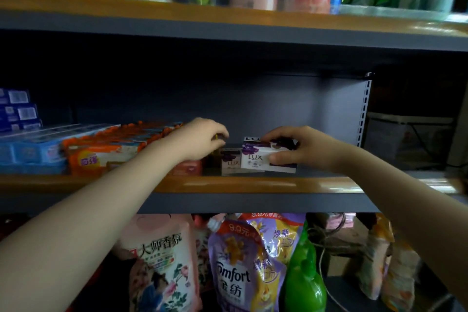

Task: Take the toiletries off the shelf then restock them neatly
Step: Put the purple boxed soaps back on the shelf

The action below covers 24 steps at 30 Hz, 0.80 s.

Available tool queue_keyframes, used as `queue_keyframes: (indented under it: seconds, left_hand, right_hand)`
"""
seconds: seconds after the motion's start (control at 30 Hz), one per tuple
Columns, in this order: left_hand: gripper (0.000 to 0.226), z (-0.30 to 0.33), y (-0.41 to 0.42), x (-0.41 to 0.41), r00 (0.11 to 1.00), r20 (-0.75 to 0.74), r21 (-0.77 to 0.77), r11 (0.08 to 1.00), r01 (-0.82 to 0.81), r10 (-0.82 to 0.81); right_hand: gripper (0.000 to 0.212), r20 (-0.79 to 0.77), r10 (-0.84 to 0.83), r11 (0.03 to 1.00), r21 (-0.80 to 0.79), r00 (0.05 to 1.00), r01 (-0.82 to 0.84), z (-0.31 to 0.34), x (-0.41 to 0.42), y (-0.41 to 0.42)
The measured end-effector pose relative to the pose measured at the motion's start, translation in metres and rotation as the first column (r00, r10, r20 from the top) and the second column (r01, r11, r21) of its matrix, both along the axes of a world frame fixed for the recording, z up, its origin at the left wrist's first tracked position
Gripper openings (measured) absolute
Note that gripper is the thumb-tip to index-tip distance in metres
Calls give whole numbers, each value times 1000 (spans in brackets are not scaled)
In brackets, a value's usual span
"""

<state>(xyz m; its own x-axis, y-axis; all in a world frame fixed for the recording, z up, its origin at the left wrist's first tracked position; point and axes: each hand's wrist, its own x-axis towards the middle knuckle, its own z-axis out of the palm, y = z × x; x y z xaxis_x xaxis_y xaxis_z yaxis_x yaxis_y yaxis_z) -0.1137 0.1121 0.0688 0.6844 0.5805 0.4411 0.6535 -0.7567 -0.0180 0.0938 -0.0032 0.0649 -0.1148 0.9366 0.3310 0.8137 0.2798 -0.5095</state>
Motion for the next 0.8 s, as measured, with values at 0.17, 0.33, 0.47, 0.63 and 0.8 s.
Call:
queue_keyframes:
  seconds: [0.17,0.33,0.47,0.63,0.8]
  left_hand:
    - [25,-29,-15,-41,989,116,138,988,71,-87]
    - [31,-44,-6,-50,968,252,126,992,-16,-17]
    - [50,-60,-2,-49,965,258,219,976,-12,-46]
    - [45,-68,-3,-47,961,276,300,953,-50,-37]
    - [41,-69,-1,-46,959,278,324,945,-46,-49]
  right_hand:
    - [35,-17,34,998,-48,999,-35,2,-18,22]
    - [37,-12,73,994,-83,997,-73,-1,-32,35]
    - [33,-32,120,987,-105,992,-123,1,-29,31]
    - [35,-80,95,976,-187,992,-108,-3,-10,30]
    - [30,-7,105,967,-234,994,-104,-7,-22,44]
